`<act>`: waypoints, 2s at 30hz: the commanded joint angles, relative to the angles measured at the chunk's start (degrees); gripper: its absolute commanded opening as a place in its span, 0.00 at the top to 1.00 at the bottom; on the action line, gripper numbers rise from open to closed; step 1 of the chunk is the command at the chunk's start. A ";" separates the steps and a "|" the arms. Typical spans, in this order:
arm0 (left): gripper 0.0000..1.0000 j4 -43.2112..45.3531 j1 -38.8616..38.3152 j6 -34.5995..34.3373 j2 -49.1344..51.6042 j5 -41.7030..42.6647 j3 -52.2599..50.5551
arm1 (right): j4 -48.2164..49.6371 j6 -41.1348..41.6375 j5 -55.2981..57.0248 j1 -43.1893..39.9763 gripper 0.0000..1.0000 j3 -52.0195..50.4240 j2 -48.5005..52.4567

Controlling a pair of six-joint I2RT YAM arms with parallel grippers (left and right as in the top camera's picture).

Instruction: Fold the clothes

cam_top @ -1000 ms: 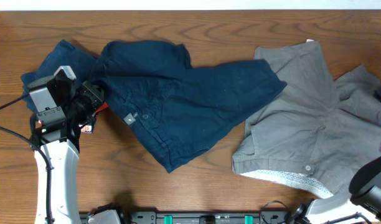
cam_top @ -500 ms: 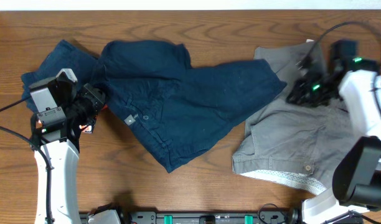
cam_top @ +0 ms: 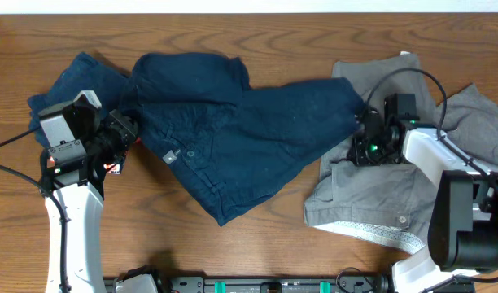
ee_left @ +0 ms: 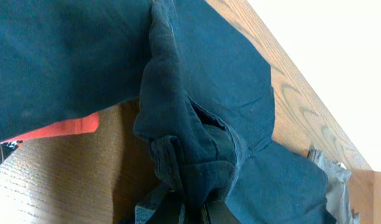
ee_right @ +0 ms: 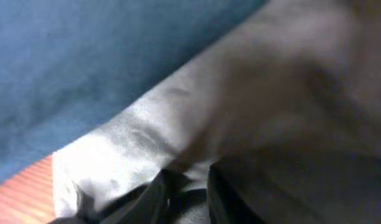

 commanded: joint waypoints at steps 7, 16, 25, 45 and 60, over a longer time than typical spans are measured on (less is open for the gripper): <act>0.94 -1.03 0.28 1.18 -0.07 -0.26 1.22 | -5.88 23.78 43.43 -10.51 0.72 -2.75 -0.09; 0.94 -1.01 0.28 1.20 -0.07 -0.26 1.22 | -11.02 31.89 33.20 -30.75 0.47 -0.02 -0.24; 0.94 -1.03 -0.61 1.22 0.07 -0.28 1.22 | -9.44 10.75 -1.29 -24.30 0.30 11.28 -6.38; 0.94 -2.75 -3.21 4.22 1.66 -0.92 1.22 | 0.31 14.78 -3.28 -2.10 0.23 10.40 8.24; 0.94 -0.79 -3.23 5.07 4.22 -0.92 1.22 | 2.05 19.21 9.99 -1.22 0.99 10.84 8.07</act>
